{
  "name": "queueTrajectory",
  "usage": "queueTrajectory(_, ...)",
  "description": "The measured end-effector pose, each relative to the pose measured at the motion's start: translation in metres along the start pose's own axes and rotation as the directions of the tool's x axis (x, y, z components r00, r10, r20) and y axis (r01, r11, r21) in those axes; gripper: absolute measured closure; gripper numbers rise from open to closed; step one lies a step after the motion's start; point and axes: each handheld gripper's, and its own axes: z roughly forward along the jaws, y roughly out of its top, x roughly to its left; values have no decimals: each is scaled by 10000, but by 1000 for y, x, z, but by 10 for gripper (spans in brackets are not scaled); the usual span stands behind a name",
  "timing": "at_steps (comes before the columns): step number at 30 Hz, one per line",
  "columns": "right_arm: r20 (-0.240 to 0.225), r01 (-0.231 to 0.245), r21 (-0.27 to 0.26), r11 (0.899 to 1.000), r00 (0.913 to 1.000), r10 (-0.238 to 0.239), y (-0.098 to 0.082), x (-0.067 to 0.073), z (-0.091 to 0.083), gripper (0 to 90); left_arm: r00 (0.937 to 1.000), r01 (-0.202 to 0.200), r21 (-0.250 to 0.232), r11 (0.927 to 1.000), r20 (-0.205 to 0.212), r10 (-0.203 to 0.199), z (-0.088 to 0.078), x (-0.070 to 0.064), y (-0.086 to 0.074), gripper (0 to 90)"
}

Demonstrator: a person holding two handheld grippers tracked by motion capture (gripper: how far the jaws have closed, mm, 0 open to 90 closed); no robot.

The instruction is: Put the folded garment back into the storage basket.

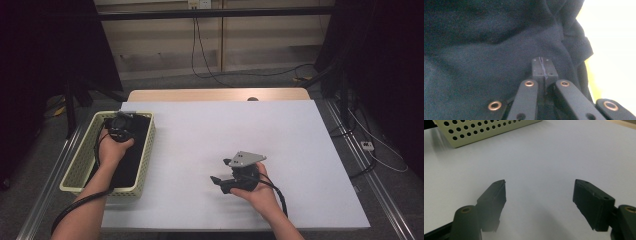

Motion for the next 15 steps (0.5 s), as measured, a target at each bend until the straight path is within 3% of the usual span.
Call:
queueTrajectory(2, 25, 26, 32, 10000, 10000, -26, 0, 0, 0, 268, 9998, 201, -94, 9998, 10, -201, 0, 0, 0, 900)
queueTrajectory(5, 59, 40, 28, 10000, 10000, -40, 0, -1, -1, 268, 10000, 57, 236, 9997, 59, -58, -8, 5, 2, 900)
queueTrajectory(10, 132, 14, -115, 9999, 9999, -13, 2, -3, -5, 268, 9998, 142, 29, 9999, -106, -142, -23, 15, 0, 900)
queueTrajectory(13, 165, 57, -122, 9999, 9998, -55, 3, -3, -6, 268, 9996, 53, 260, 9996, -293, -46, -26, 23, -5, 900)
queueTrajectory(15, 184, 91, -158, 9998, 9998, -88, 5, -2, -6, 268, 9990, 196, 271, 9994, -410, -184, -25, 27, -10, 900)
